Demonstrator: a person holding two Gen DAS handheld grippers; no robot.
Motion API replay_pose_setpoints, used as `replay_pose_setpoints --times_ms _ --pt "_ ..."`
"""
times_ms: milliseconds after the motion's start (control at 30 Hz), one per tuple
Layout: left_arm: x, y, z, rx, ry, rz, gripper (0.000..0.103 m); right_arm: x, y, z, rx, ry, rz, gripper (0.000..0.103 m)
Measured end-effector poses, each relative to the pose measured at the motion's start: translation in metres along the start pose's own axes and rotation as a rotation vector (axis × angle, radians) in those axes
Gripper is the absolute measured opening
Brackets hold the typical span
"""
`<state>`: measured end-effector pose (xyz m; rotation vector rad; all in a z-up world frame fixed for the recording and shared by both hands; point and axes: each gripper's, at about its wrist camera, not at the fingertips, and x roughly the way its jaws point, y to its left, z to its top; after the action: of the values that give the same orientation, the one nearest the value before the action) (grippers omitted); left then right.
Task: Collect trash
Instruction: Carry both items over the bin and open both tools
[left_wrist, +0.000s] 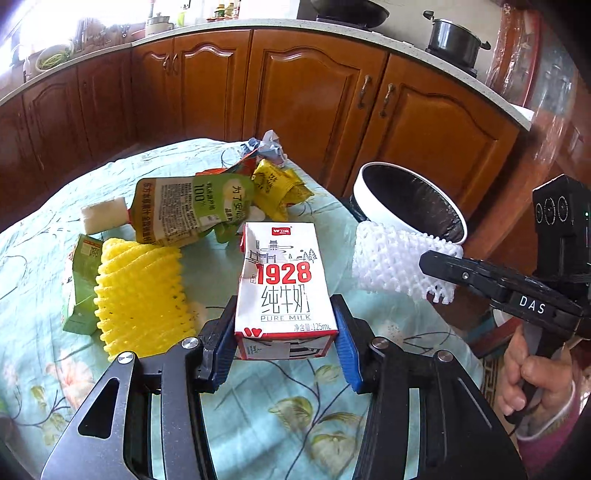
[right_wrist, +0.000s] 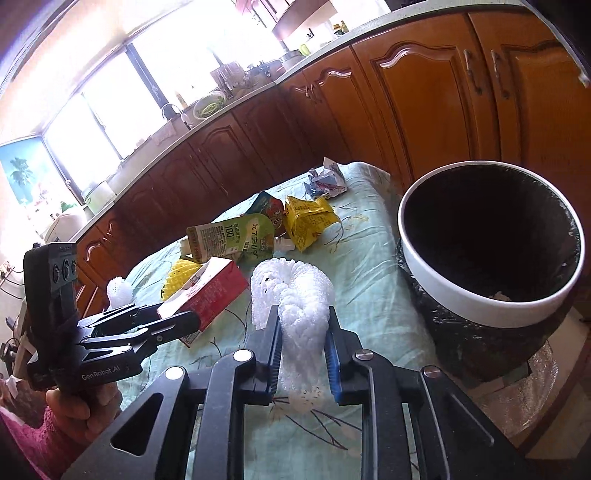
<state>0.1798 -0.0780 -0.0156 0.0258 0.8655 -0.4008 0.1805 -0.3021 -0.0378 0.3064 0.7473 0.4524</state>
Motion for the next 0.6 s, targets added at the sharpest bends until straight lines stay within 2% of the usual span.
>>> replay_pose_setpoints --times_ms 600 --pt "0.025 -0.060 0.024 0.073 0.005 -0.065 0.046 -0.053 -0.048 -0.004 0.072 -0.108 -0.153 0.021"
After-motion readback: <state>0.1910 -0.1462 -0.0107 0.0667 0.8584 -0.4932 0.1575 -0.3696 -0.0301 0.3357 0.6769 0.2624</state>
